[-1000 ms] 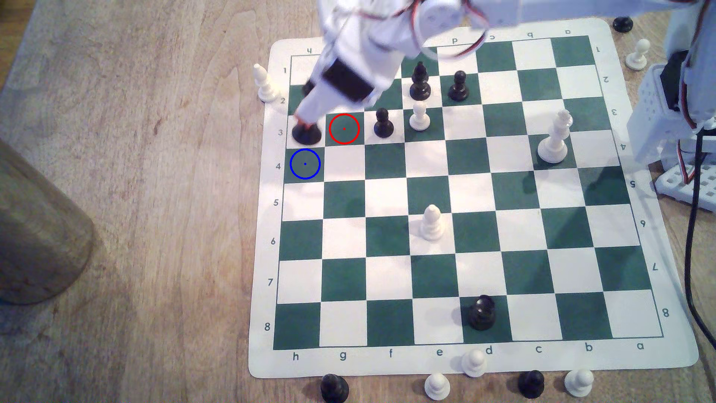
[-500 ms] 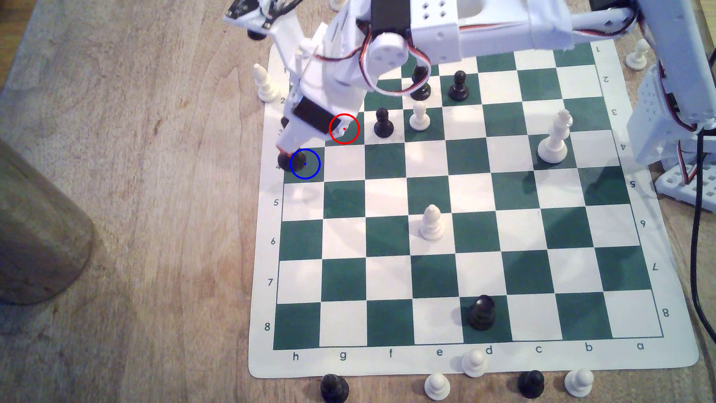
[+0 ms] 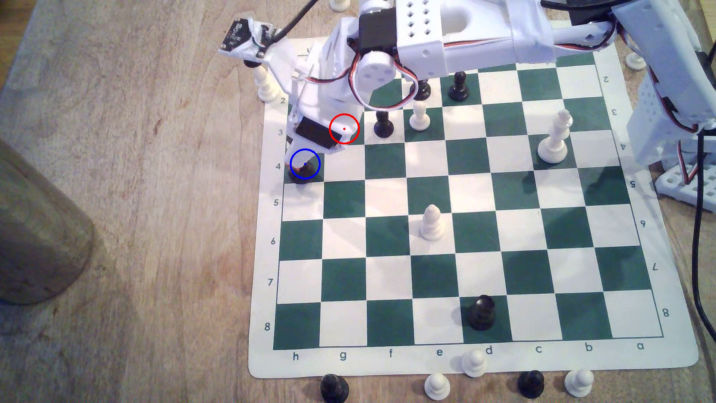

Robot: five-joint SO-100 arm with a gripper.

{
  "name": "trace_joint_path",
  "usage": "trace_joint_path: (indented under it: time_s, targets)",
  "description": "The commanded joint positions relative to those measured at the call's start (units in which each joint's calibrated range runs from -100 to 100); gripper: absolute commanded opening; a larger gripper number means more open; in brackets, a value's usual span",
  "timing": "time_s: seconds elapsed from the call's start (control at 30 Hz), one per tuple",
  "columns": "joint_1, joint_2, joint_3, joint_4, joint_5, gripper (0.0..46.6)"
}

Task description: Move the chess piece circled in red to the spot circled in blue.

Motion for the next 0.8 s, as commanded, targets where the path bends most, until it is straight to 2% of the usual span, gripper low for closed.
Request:
trace_joint_path:
  time_s: [0.0, 0.63, 0.77]
  targets:
    - [1.0, -1.9, -5.6, 0.1, 0.5, 2.9]
    - [1.4, 0.4, -5.2, -1.7, 1.3, 3.9]
    - [1.4, 0.3, -5.1, -1.7, 1.2, 7.6]
